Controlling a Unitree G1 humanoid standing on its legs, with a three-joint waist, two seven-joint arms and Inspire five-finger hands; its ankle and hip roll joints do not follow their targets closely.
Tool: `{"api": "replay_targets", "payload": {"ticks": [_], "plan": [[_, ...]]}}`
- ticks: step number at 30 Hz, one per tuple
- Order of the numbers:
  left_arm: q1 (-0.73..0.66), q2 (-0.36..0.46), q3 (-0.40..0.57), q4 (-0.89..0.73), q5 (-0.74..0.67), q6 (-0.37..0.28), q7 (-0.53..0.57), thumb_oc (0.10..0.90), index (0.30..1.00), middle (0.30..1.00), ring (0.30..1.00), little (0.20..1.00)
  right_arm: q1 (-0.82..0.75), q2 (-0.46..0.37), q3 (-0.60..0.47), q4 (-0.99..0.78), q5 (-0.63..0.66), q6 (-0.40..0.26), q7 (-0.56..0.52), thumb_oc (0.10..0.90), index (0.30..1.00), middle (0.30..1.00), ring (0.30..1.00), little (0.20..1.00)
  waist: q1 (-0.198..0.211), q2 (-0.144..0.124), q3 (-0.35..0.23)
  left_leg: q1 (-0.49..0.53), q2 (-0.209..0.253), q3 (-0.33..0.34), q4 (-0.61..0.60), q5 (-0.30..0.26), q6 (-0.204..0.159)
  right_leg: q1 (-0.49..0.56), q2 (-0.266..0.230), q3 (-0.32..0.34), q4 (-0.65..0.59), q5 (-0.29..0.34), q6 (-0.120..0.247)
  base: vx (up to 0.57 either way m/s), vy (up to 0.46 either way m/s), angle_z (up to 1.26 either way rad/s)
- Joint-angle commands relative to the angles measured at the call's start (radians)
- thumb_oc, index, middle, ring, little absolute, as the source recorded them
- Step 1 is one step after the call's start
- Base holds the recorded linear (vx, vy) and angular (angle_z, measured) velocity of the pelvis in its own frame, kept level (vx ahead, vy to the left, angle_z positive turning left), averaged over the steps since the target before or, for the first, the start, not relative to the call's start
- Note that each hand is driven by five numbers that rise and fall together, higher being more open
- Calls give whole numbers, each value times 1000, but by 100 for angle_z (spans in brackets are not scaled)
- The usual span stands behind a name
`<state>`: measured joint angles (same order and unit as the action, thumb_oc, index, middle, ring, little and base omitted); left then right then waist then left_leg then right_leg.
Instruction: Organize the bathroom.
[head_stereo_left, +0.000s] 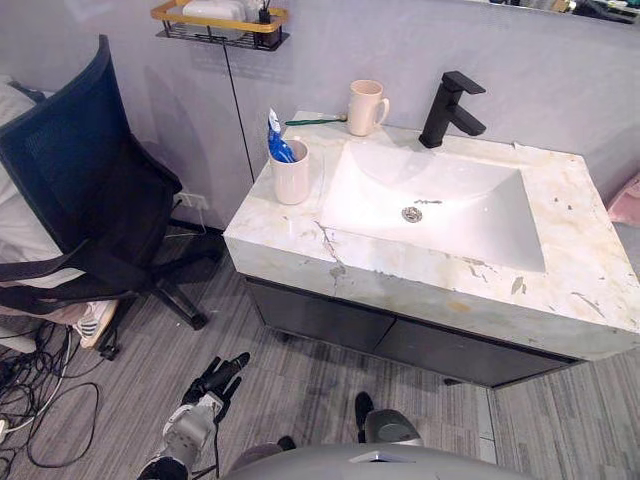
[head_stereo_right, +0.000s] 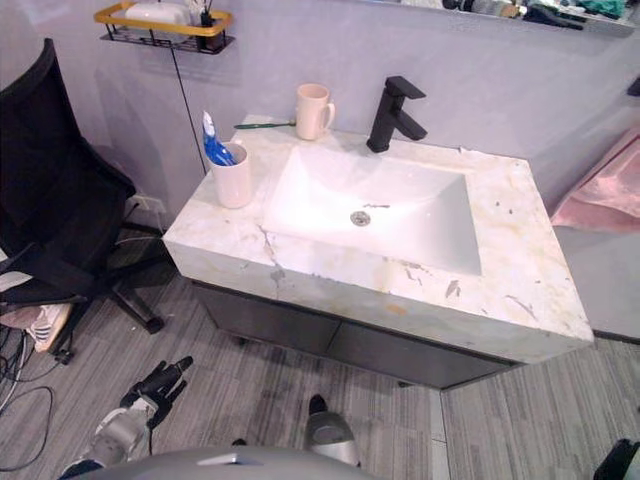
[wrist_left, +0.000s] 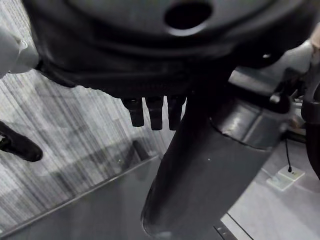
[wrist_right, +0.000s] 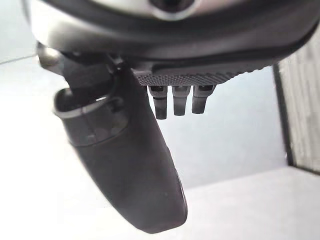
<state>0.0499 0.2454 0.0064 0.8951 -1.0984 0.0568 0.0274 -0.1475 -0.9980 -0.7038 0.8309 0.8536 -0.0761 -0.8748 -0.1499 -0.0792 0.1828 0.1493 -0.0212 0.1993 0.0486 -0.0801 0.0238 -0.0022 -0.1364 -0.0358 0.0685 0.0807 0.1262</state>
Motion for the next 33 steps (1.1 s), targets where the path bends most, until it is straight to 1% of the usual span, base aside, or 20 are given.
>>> {"api": "replay_targets", "payload": {"ticks": [1, 3, 6, 8, 9, 11, 12, 13, 14, 15, 18, 19, 20, 21, 22, 25, 26, 30, 32, 33], "plan": [[-38, 42, -1, -21, -44, -56, -13, 800, 900, 900, 900, 900, -58, -100, 55, -13, -26, -108, -34, 800, 900, 900, 900, 900, 46, -44, -57, 7, 65, 4, 19, -72, -14, -103, 37, 18, 31, -21, 25, -46, 17, -8], [-45, 40, 5, -12, -48, -58, -17, 800, 900, 900, 900, 900, -23, -59, 32, 9, -7, -104, -36, 800, 900, 900, 900, 900, 44, -41, -57, 6, 63, 6, 16, -73, -13, -105, 40, 20, 26, -20, 25, -30, 8, -5], [-50, 38, 8, -7, -47, -58, -17, 800, 900, 900, 900, 900, -6, -32, 27, 23, -15, -100, -42, 800, 900, 900, 900, 900, 44, -39, -58, 6, 62, 8, 14, -74, -12, -106, 41, 22, 23, -19, 24, -13, 1, 0], [-70, 36, 17, 7, -47, -54, -16, 800, 900, 900, 900, 900, 20, 56, 38, 55, 2, -80, -68, 800, 900, 900, 900, 900, 38, -32, -58, 3, 62, 12, 10, -72, -11, -110, 47, 25, 19, -18, 24, -65, 6, 1], [-78, 34, 22, 10, -45, -52, -12, 800, 900, 900, 900, 900, 27, 84, 37, 70, 12, -82, -61, 800, 900, 900, 900, 900, 37, -30, -58, 3, 62, 12, 9, -72, -11, -112, 48, 26, 19, -18, 24, -65, 6, -2], [-88, 32, 30, 20, -49, -54, -12, 800, 900, 900, 900, 900, 37, 141, 34, 85, 67, -123, -66, 800, 900, 900, 900, 900, 32, -27, -58, 3, 62, 15, 6, -71, -10, -113, 52, 27, 17, -18, 24, -47, 0, -2], [-94, 26, 40, 26, -50, -56, -12, 800, 900, 900, 900, 900, 57, 199, 20, 93, 81, -145, -55, 800, 900, 900, 900, 900, 26, -24, -59, 4, 62, 18, 7, -72, -10, -114, 52, 28, 17, -17, 24, -32, 6, -2], [-97, 22, 46, 29, -47, -55, -10, 800, 900, 900, 900, 900, 65, 222, 16, 96, 86, -148, -52, 800, 900, 900, 900, 900, 24, -21, -60, 5, 62, 20, 6, -72, -9, -114, 53, 28, 16, -17, 25, 0, 0, 0], [-101, 14, 58, 30, -38, -51, 1, 800, 900, 900, 900, 900, 81, 276, 16, 100, 109, -166, -58, 800, 900, 900, 900, 900, 19, -16, -61, 8, 62, 24, 3, -72, -9, -114, 55, 30, 11, -15, 25, 0, 0, 0], [-104, 14, 63, 34, -41, -54, 3, 800, 900, 900, 900, 900, 99, 322, 12, 106, 113, -165, -47, 800, 900, 900, 900, 900, 15, -13, -63, 11, 61, 27, 0, -72, -8, -113, 57, 30, 8, -14, 26, 0, 0, 0], [-113, 5, 82, 39, -38, -47, 17, 800, 900, 900, 900, 900, 131, 396, 28, 149, 101, -146, -1, 800, 900, 900, 900, 900, 8, -2, -66, 17, 60, 28, -6, -71, -7, -110, 60, 35, 4, -14, 25, -17, 17, -4], [-120, -2, 97, 38, -25, -39, 32, 800, 900, 900, 900, 900, 138, 448, 65, 169, 74, -124, 31, 800, 900, 900, 900, 900, 5, 4, -67, 21, 58, 29, -10, -69, -6, -108, 61, 38, 0, -13, 25, -26, 30, -7], [-123, -3, 93, 42, -29, -42, 35, 800, 900, 900, 900, 900, 140, 470, 86, 178, 55, -96, 48, 800, 900, 900, 900, 900, 3, 8, -69, 24, 57, 29, -15, -68, -5, -107, 62, 37, -2, -13, 25, -17, 20, -8], [-123, -2, 93, 42, -29, -42, 35, 800, 900, 900, 900, 900, 141, 471, 86, 177, 54, -95, 48, 800, 900, 900, 900, 900, 2, 7, -69, 25, 57, 28, -16, -68, -5, -106, 62, 36, -3, -13, 25, -17, 11, -4], [-129, -5, 100, 46, -21, -37, 42, 800, 900, 900, 900, 900, 144, 496, 123, 206, 32, -63, 76, 800, 900, 900, 900, 900, 3, 11, -71, 26, 58, 31, -18, -66, -6, -105, 61, 35, -7, -14, 25, -24, 7, -5], [-144, -8, 100, 64, -18, -38, 42, 800, 900, 900, 900, 900, 152, 536, 184, 282, 22, -28, 122, 800, 900, 900, 900, 900, 1, 16, -70, 25, 58, 34, -19, -64, -4, -105, 61, 34, -7, -16, 24, -34, 8, 2], [-153, -9, 99, 75, -26, -39, 45, 800, 900, 900, 900, 900, 161, 572, 233, 331, 15, -9, 152, 800, 900, 900, 900, 900, -1, 19, -68, 28, 58, 38, -22, -63, -3, -105, 62, 34, -8, -16, 23, -34, 10, -2], [-155, -15, 96, 87, -35, -43, 47, 800, 900, 900, 900, 900, 169, 621, 300, 372, 17, 4, 201, 800, 900, 900, 900, 900, -2, 25, -66, 32, 56, 39, -25, -62, -1, -101, 64, 36, -12, -16, 21, -10, 3, -2], [-156, -21, 97, 96, -39, -45, 58, 800, 900, 900, 900, 900, 172, 653, 350, 395, 17, 44, 297, 800, 900, 900, 900, 900, -2, 29, -66, 36, 56, 38, -28, -62, -1, -97, 64, 34, -15, -17, 20, 0, 0, 0], [-157, -29, 96, 103, -40, -48, 67, 800, 900, 900, 900, 900, 174, 667, 379, 405, -13, 95, 376, 800, 900, 900, 900, 900, -1, 30, -69, 37, 55, 37, -30, -62, -2, -94, 65, 34, -18, -19, 20, 0, 0, 0]]}}
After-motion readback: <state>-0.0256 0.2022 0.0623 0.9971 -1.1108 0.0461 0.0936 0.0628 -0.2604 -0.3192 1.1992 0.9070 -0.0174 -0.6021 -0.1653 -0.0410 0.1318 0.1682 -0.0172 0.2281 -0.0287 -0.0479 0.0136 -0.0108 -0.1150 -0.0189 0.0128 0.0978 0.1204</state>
